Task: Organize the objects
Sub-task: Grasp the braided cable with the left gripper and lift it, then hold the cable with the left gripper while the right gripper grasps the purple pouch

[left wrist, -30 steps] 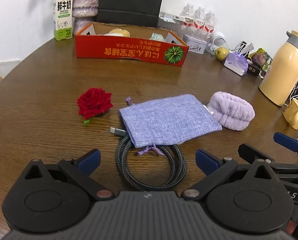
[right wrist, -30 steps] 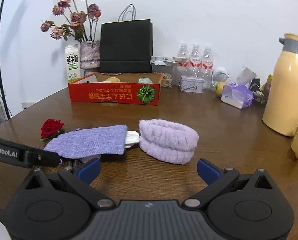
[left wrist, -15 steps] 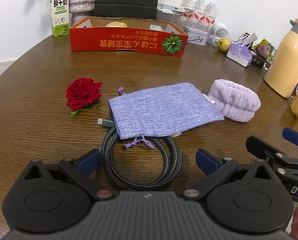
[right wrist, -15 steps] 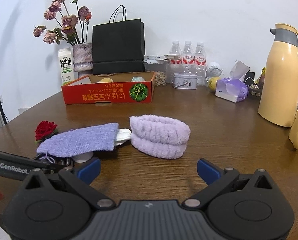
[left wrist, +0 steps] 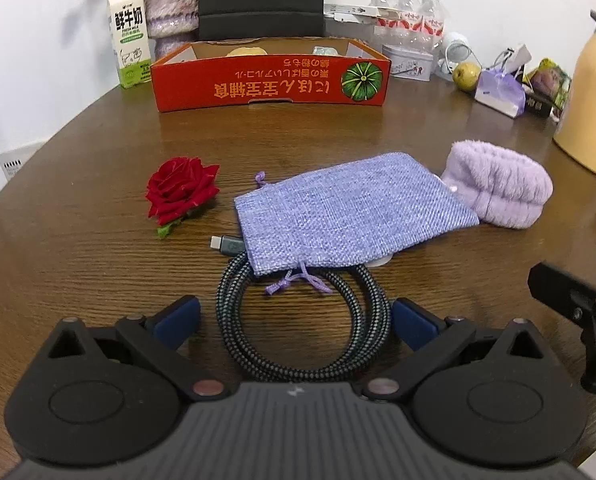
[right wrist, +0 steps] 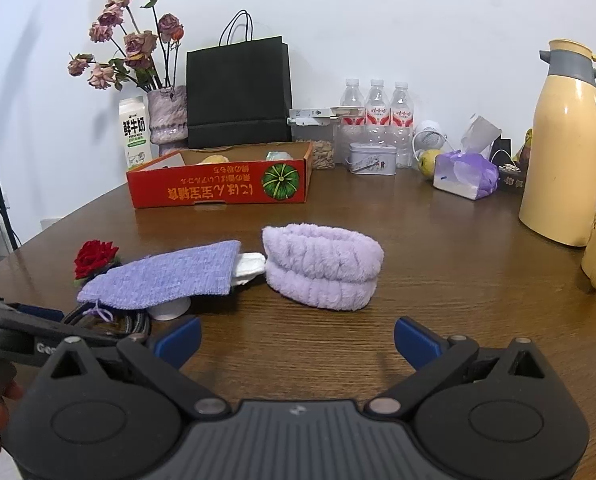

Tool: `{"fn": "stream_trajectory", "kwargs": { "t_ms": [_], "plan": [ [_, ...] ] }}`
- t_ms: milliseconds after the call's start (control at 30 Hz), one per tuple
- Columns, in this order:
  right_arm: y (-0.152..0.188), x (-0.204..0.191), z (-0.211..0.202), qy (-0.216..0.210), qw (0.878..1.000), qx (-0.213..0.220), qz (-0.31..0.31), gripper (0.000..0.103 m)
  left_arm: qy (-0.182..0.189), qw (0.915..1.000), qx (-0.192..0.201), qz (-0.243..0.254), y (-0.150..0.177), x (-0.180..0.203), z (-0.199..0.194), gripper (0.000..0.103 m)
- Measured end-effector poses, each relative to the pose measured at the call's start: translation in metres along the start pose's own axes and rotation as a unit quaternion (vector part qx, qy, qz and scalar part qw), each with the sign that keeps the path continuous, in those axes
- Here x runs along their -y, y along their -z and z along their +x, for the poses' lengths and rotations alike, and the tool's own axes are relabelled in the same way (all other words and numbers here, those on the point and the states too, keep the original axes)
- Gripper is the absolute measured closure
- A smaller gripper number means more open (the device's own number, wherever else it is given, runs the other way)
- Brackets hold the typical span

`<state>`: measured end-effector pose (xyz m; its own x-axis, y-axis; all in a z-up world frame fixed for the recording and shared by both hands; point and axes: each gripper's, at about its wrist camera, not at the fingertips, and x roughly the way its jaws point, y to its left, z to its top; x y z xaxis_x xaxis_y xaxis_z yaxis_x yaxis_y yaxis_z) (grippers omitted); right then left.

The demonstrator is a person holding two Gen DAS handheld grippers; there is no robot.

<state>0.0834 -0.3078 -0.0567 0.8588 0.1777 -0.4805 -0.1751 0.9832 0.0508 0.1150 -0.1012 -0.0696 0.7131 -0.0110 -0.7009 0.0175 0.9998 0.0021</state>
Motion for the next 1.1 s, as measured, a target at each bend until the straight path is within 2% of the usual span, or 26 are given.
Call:
{"fn": "stream_trajectory", "kwargs": {
  "t_ms": [133,167,200,333,500,767,1100],
  "plan": [
    [0.001,-0.003,0.0,-0.003,1.0,0.0,-0.003,0.0,0.002,1.0,0.003,-0.002,0.001,-0.002,-0.001,0.0],
    [0.001,-0.003,0.0,-0.003,1.0,-0.001,-0.003,0.0,0.002,1.0,0.005,-0.003,0.002,-0.002,-0.002,0.002],
    [0.001,-0.003,0.001,-0.004,1.0,-0.002,-0.003,0.0,0.001,1.0,0.009,-0.002,0.003,-0.002,-0.004,0.01],
    [0.001,-0.002,0.001,-0.004,1.0,-0.003,-0.004,0.0,0.006,0.9999,0.016,-0.002,0.005,-0.003,-0.008,0.014],
    [0.001,-0.004,0.001,-0.005,1.0,-0.003,-0.009,0.0,0.02,0.9995,0.021,-0.015,0.006,-0.011,-0.013,0.015],
    [0.0,-0.008,0.0,-0.008,1.0,-0.004,-0.015,0.0,0.015,0.9984,0.047,-0.026,0.005,-0.027,-0.033,0.016],
    [-0.004,-0.028,0.002,-0.019,0.999,-0.006,-0.035,0.0,0.011,0.9968,0.059,-0.052,0.007,-0.059,-0.043,0.017]
  ]
}}
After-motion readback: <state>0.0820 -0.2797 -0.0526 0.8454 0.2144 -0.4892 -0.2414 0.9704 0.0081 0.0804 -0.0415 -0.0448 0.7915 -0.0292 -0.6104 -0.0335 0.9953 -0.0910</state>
